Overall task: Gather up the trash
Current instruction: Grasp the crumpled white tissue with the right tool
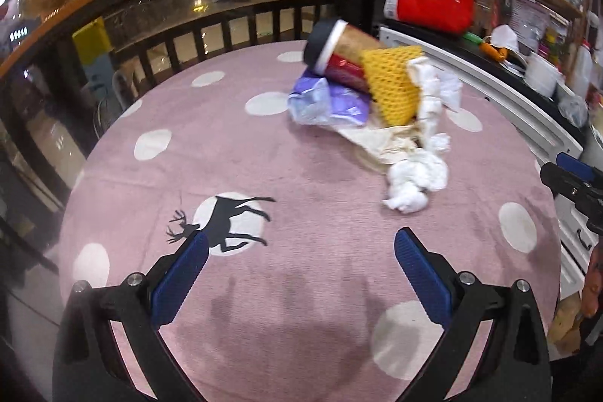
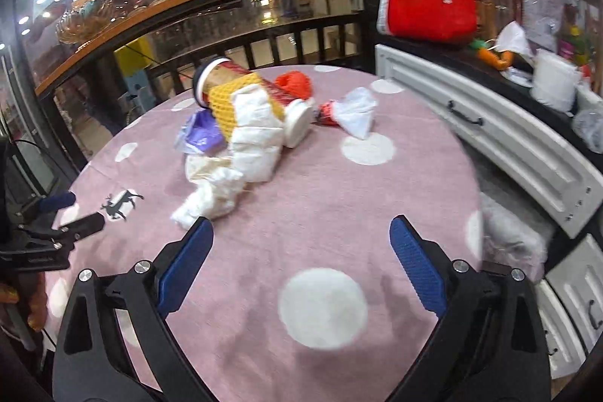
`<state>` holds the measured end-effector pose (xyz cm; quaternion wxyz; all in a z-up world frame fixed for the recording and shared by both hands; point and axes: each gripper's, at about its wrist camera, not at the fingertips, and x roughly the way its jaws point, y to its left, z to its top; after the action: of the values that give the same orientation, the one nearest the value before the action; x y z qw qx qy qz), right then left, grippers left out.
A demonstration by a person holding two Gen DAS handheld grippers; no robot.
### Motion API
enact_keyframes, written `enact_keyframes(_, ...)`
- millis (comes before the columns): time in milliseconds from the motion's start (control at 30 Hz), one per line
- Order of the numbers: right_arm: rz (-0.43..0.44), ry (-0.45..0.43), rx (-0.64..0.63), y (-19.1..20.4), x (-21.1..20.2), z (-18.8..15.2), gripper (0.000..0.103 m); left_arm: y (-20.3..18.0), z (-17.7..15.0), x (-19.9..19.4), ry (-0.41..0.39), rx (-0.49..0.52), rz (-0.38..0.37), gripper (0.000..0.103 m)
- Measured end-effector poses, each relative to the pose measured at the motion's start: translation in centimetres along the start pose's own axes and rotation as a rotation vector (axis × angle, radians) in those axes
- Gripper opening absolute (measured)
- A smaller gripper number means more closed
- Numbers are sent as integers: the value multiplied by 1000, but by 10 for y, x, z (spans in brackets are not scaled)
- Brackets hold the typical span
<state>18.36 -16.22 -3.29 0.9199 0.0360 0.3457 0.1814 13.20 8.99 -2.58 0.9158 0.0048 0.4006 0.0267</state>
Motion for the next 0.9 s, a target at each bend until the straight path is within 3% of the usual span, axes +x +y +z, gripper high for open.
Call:
enact_keyframes(167, 76, 85, 4, 30, 38, 10, 93, 13, -1, 8, 11, -31, -1, 97)
enact_keyframes(300, 117, 170, 26, 50, 71, 11, 78, 14, 0, 13, 16, -32, 0, 97)
enact_keyframes(433, 104, 220, 43, 61, 96, 12, 67, 15, 1, 16, 21, -33, -2, 97)
enact_keyframes(533, 112, 264, 58, 65, 110, 9, 49, 17, 3, 19, 20, -34, 0, 97)
enact_keyframes(700, 136, 245, 50, 64, 93, 7, 27, 18, 9, 23, 8, -33, -2, 97)
enact_keyframes(900, 135, 192, 20, 49, 53, -1, 25, 7, 27, 23, -32, -35, -49, 97)
